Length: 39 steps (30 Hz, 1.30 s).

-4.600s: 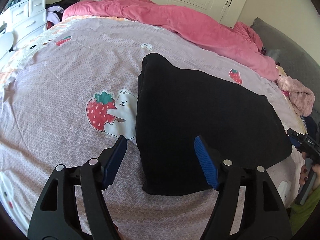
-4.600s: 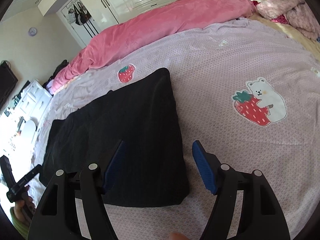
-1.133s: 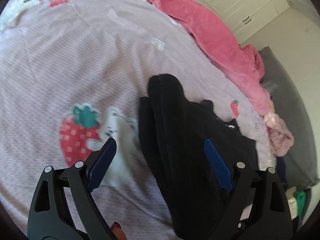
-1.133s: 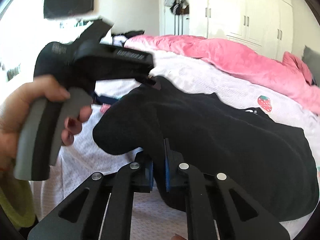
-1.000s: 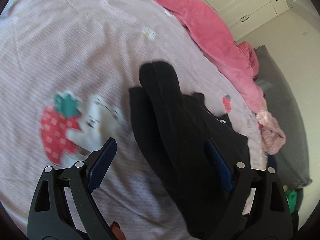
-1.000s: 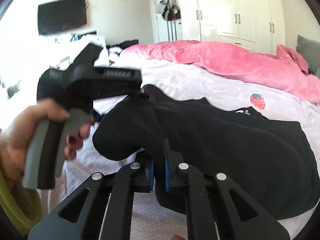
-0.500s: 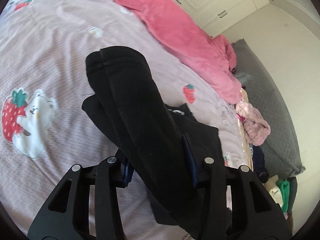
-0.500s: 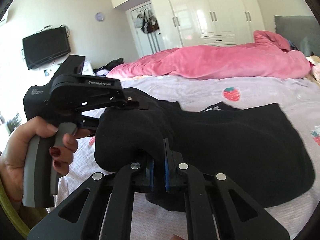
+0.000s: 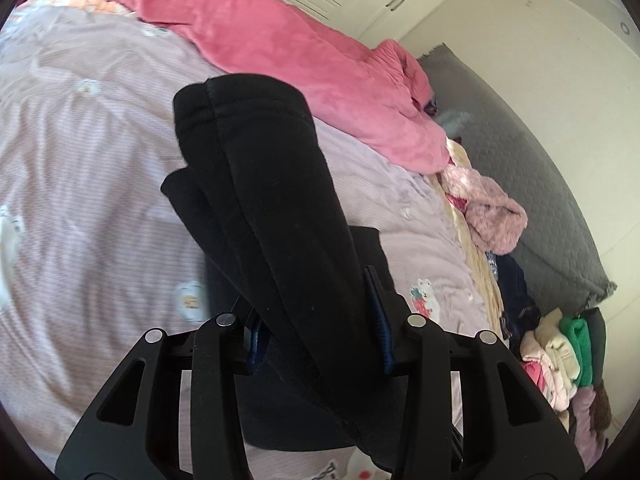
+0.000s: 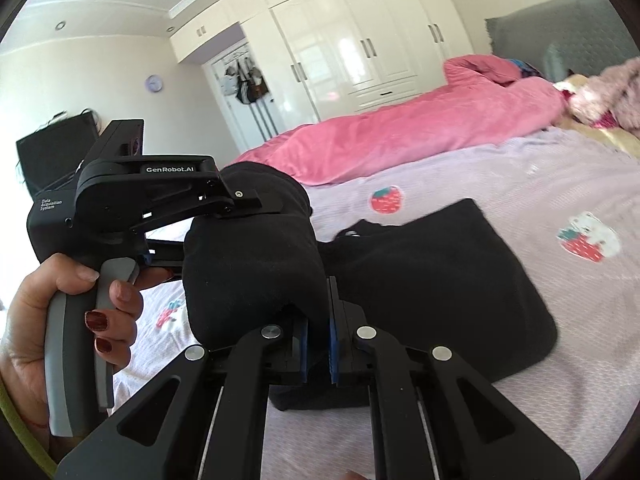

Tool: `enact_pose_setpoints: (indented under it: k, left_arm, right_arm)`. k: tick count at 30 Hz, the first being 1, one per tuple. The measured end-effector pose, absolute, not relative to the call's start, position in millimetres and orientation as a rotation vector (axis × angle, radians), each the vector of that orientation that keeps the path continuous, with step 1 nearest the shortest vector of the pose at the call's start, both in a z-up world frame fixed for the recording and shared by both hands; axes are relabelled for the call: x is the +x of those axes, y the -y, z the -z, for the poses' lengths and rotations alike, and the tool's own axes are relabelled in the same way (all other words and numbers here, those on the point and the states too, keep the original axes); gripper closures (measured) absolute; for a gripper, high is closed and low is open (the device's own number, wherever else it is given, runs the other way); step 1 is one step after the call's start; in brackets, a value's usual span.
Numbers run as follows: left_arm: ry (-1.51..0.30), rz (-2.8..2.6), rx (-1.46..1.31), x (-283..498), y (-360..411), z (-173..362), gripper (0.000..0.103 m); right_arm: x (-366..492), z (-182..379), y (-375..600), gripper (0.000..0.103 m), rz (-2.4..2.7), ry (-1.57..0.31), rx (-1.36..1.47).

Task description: Fold small clothes

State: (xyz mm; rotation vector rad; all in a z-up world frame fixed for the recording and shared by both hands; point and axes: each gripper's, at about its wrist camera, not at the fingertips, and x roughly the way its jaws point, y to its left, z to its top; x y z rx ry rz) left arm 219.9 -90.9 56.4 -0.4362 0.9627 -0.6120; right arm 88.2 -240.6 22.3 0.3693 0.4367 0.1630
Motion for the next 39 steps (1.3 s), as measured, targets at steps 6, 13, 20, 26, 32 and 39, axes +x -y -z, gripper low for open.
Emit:
enact_pose_setpoints:
  k: [6, 13, 20, 26, 32, 39]
  left_arm:
    - [-0.984, 0.641, -0.393, 219.3, 129.8, -51.9, 0.071]
    - [-1.01, 0.669, -0.324, 225.5, 174.4, -44.4, 0.071]
    - [-1.083, 0.717, -0.331, 231.8, 194.7, -24.7, 0.035]
    - [-1.039, 0.722, -0.362, 229.4, 178.0, -36.9, 0.028]
    - [-1.0, 0.58, -0.239, 225.2, 143.6, -31.9, 0.028]
    - [-1.04, 0.563, -0.121, 206.2, 124.2, -12.8, 0.028]
  right_arm:
    - [82.5, -15.7, 269.4, 0.097, -0.117, -0.436, 0.424]
    - [79.0, -8.0, 293.0, 0.097, -0.064, -0.446, 0.485]
    - [87.1, 19.3, 308.2, 0.096, -0.023, -0.554, 0.587]
    - [87.2, 42.1, 328.3, 0.087, 0.014, -0.622, 0.744]
    - [80.1, 42.2, 335.0, 0.073, 0.012, -0.606, 0.79]
    - [75.5, 28.7, 352.7, 0.037, -0.005, -0.549, 0.832]
